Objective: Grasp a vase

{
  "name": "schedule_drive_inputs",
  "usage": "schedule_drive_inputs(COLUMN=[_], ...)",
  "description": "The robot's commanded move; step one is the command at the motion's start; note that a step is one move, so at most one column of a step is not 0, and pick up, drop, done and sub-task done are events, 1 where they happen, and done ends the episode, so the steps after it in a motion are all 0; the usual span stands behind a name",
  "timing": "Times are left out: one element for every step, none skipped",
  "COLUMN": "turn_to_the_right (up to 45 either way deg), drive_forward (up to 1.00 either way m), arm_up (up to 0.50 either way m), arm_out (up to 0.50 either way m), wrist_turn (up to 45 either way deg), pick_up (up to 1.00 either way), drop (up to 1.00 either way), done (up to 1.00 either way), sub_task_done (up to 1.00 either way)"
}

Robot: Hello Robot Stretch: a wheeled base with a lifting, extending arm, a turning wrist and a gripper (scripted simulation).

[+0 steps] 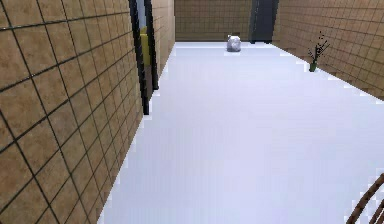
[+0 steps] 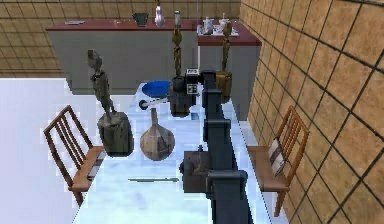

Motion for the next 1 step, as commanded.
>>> schedule_drive_inputs(turn_to_the_right=[0.0], drive_forward=[0.00], arm_up=[-0.30], arm_out=[0.00], wrist_turn=[0.0], pick_up=[0.00], drop=[0.00], done=[0.00], sub_task_done=[0.00])
